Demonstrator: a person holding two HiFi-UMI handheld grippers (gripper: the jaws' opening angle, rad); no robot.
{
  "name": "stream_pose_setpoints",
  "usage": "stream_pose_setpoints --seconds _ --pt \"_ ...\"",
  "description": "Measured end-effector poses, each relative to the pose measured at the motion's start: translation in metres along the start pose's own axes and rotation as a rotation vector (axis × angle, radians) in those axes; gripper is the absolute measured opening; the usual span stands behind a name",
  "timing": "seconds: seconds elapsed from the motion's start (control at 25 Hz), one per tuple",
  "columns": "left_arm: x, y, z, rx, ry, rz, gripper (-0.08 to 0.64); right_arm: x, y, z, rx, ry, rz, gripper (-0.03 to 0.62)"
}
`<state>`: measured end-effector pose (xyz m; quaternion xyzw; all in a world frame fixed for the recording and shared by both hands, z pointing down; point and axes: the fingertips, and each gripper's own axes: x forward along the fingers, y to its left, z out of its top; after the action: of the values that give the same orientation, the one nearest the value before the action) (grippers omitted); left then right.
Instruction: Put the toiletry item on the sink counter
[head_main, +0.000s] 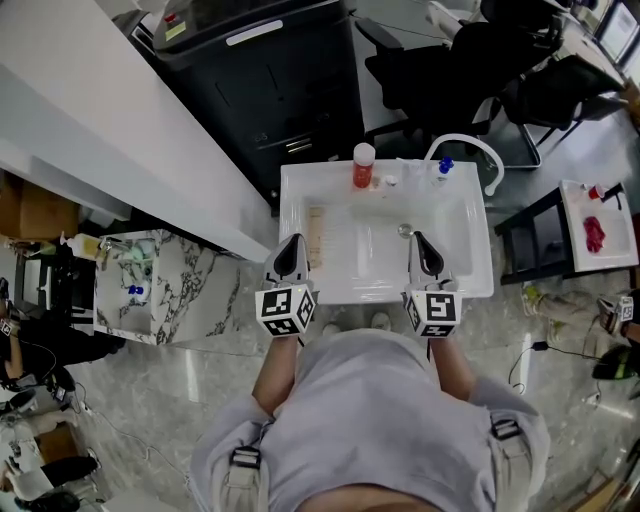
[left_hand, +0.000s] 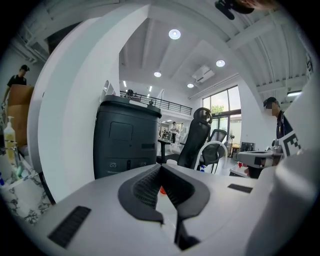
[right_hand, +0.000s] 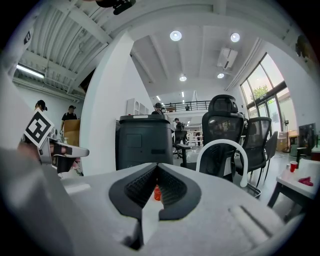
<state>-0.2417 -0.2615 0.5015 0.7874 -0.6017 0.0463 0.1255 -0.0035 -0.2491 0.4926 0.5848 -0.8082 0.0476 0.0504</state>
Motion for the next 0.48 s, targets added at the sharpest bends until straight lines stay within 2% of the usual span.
stream_pose_setpoints --seconds 0.48 --pt "-0.012 -0.001 0.024 0.025 -0.071 0.022 0.005 -0.001 0.003 0.005 -0.012 -0.009 0.011 0.005"
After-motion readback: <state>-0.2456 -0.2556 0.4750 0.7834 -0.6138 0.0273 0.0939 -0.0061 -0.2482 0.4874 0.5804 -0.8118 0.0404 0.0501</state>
